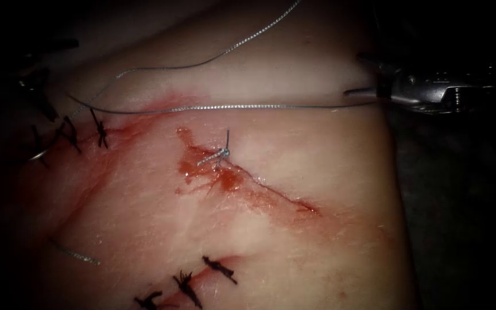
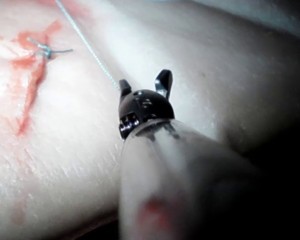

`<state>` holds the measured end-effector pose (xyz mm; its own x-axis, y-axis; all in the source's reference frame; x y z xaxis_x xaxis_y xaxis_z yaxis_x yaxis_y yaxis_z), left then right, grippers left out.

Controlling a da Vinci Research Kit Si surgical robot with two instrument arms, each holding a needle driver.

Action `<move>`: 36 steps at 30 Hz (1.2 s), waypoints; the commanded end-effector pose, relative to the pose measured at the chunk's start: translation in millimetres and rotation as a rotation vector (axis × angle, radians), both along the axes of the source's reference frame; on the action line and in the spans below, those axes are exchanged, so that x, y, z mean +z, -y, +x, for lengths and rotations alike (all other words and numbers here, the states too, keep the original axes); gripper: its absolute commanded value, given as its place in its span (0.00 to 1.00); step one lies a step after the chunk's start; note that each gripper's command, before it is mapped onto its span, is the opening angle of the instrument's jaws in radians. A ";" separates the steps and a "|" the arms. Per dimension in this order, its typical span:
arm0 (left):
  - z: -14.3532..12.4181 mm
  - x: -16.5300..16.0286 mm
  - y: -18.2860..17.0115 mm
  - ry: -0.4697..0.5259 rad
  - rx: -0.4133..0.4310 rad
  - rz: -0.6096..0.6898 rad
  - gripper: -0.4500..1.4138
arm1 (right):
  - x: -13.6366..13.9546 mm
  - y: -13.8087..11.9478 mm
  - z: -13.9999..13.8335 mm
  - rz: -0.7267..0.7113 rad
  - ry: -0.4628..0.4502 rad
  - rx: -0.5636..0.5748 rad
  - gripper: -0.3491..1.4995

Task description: Wound Closure

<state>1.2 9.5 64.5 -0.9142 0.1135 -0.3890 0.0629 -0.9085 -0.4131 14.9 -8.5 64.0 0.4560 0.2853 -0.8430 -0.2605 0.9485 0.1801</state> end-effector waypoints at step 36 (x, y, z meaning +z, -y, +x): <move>5.2 5.5 5.2 -0.485 -0.253 0.279 0.00 | -0.6 0.5 0.9 0.019 -0.012 0.007 0.82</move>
